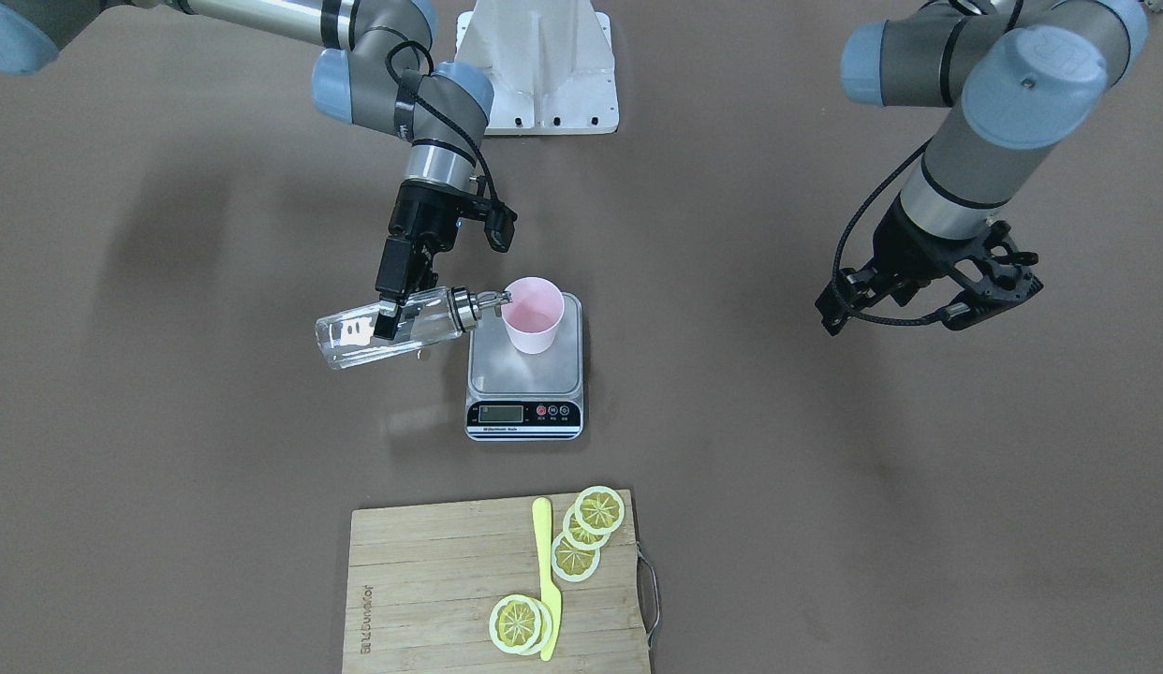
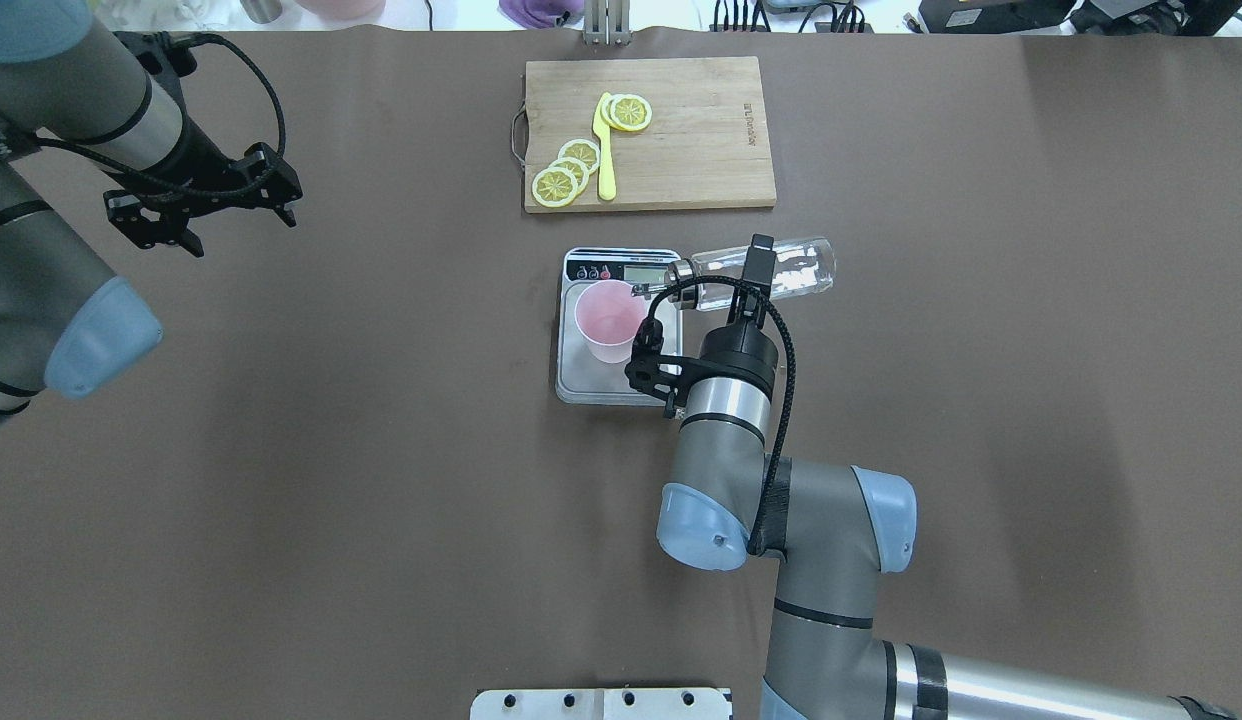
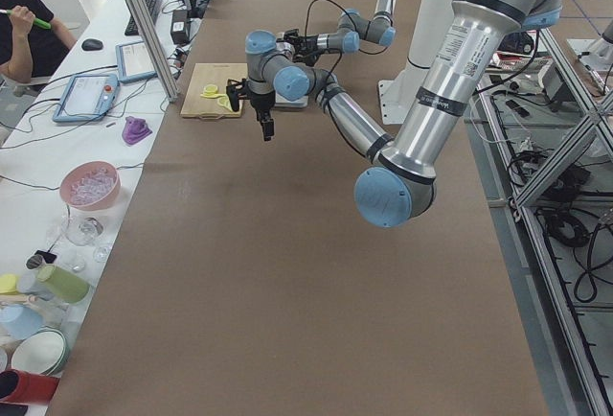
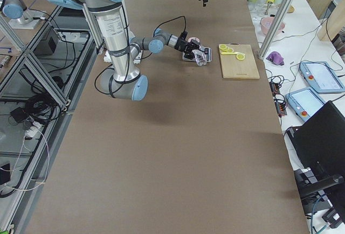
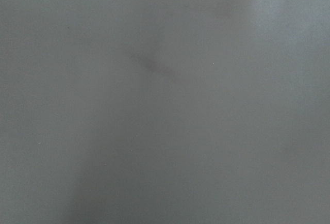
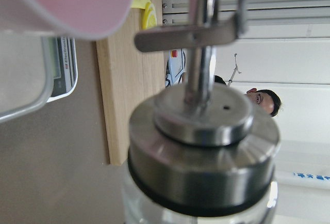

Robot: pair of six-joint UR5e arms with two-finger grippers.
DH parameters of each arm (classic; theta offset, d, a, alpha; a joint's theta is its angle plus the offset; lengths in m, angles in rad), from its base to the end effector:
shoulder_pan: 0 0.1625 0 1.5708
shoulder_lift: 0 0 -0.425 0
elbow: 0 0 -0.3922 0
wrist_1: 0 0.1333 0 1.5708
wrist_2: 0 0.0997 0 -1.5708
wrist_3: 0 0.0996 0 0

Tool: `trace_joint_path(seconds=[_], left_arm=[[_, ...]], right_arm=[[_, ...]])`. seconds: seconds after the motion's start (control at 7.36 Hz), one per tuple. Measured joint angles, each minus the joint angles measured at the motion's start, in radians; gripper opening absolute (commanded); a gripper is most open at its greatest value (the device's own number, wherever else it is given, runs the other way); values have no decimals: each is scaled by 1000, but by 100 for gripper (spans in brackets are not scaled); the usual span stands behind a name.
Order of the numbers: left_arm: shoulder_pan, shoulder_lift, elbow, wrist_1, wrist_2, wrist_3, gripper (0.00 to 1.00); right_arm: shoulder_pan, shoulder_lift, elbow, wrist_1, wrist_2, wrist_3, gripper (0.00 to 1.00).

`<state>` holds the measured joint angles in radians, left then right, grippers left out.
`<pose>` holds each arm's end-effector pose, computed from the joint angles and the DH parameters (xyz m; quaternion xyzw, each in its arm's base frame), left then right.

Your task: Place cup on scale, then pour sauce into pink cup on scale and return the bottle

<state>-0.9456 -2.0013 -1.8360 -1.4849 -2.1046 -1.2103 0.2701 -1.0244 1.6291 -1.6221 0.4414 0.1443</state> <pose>0.2896 -0.5424 0.3105 -0.0239 0.3828 -0.1895 0.9038 -0.5675 -0.3889 0.2864 0.5135 0.2336 -0.3217 0.7604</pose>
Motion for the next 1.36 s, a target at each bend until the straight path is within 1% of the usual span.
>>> trace_joint_path(seconds=[0.54,1.36], left_arm=[[0,1,4,0,0,0,99],[1,9,4,-1,0,0,99]], right_arm=[[-7,4,0,-24,-55,-48,0],[-8,1,0,-31,-90,-126,0]])
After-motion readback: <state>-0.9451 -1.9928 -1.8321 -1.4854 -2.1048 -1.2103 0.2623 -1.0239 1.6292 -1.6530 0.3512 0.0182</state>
